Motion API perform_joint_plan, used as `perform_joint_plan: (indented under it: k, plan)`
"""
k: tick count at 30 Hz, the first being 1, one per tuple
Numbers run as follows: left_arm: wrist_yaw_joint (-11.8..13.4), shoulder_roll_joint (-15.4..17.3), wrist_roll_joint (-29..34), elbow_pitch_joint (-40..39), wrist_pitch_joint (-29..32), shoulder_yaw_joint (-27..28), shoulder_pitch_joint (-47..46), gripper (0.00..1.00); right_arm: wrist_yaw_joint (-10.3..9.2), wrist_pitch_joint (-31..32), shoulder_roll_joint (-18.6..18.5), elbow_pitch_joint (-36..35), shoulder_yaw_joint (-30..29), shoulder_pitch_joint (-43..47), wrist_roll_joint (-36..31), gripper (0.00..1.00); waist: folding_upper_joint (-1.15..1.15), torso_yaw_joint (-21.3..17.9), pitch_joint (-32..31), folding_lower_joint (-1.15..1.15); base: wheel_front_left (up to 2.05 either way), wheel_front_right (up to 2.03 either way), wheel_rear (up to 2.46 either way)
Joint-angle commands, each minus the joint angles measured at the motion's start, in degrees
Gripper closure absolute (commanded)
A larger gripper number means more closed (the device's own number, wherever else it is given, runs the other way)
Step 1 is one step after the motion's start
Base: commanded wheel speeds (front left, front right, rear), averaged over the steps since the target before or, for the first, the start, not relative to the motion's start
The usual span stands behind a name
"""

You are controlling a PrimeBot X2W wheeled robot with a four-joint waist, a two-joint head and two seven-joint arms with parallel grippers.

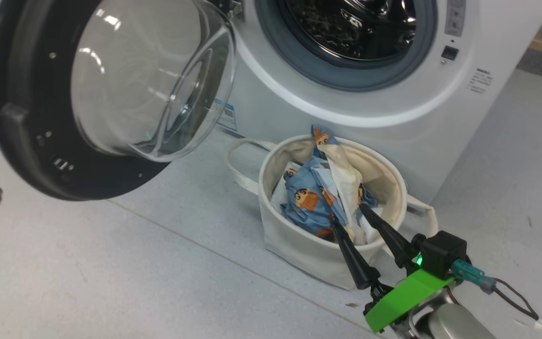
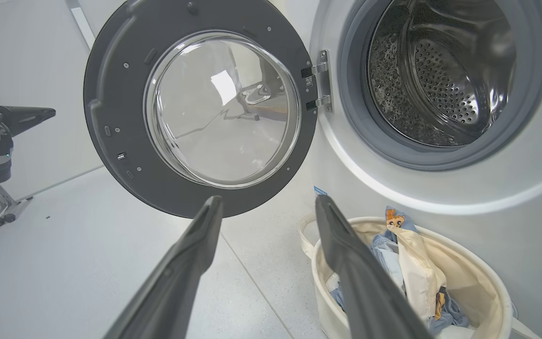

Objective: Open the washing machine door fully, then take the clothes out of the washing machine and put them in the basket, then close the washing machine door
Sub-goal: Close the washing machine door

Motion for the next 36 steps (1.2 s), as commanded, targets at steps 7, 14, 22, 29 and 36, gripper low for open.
perform_joint_plan:
  k: [7,14,22,29,36]
  plan:
    - [-3.23,5.33,-2.22,6.57,0.02,3.47,-8.12,1.0,0.43,1.2,-1.73,-3.31,0.43,-1.51,-0.61,0.0,0.0,-2.58,1.75,0.0,0.0,0.0,0.0]
    - [-4.41,5.66,-5.62,12.87,4.22,5.18,-12.39,1.0,0.43,2.35,-2.62,-4.96,-0.02,-2.09,-1.08,0.0,0.0,-3.79,3.46,0.0,0.0,0.0,0.0]
    - [-5.38,6.17,-6.93,16.95,8.51,5.22,-14.46,1.0,0.43,2.52,-2.8,-5.35,-0.6,-1.95,-1.29,0.0,0.0,-5.17,3.26,0.0,0.0,0.0,0.0]
    - [-6.98,5.98,-3.35,17.77,12.49,0.36,-13.65,1.0,0.43,1.94,-2.41,-5.03,-1.12,-1.15,-1.07,0.0,0.0,-5.4,1.91,0.0,0.0,0.0,0.0]
    - [-8.24,2.18,-2.09,12.11,16.25,-3.98,-8.94,1.0,0.43,0.59,-0.99,-3.8,-1.13,-0.27,-0.51,0.0,0.0,-4.93,-0.07,0.0,0.0,0.0,0.0]
